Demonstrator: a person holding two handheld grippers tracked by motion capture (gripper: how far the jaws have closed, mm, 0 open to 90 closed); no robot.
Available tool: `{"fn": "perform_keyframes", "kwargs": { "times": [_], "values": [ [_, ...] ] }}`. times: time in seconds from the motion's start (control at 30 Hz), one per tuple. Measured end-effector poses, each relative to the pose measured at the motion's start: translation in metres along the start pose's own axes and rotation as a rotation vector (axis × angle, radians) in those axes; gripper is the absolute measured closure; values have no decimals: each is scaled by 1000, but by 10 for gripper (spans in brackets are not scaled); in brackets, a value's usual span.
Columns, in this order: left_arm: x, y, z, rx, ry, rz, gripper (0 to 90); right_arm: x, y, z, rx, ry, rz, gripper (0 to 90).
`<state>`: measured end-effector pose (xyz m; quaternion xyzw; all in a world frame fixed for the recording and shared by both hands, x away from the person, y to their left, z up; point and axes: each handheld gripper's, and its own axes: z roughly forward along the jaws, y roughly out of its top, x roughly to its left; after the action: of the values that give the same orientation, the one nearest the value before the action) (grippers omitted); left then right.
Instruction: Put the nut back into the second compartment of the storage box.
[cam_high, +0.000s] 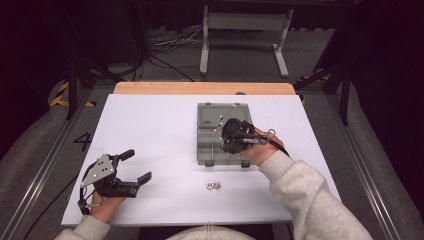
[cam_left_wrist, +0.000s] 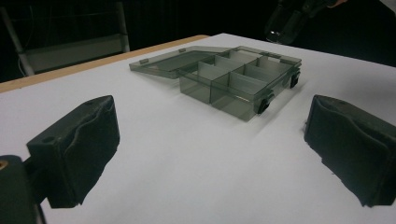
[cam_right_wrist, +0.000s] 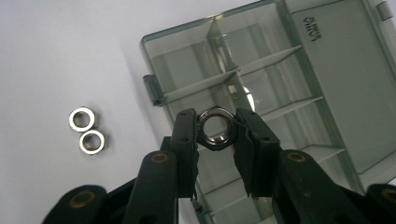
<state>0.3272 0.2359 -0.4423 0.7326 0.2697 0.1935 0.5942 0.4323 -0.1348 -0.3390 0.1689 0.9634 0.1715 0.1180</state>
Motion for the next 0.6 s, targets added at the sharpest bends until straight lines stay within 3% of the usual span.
{"fn": "perform_keyframes", "kwargs": {
  "times": [0.4,0.6],
  "values": [
    [-1,0,0,-12,-1,-2,44,-33,17,11,-24,-25,48,701],
    [0,1,-2,-16,-7,-1,45,-44,20,31,2,-33,67,701]
  ]
}}
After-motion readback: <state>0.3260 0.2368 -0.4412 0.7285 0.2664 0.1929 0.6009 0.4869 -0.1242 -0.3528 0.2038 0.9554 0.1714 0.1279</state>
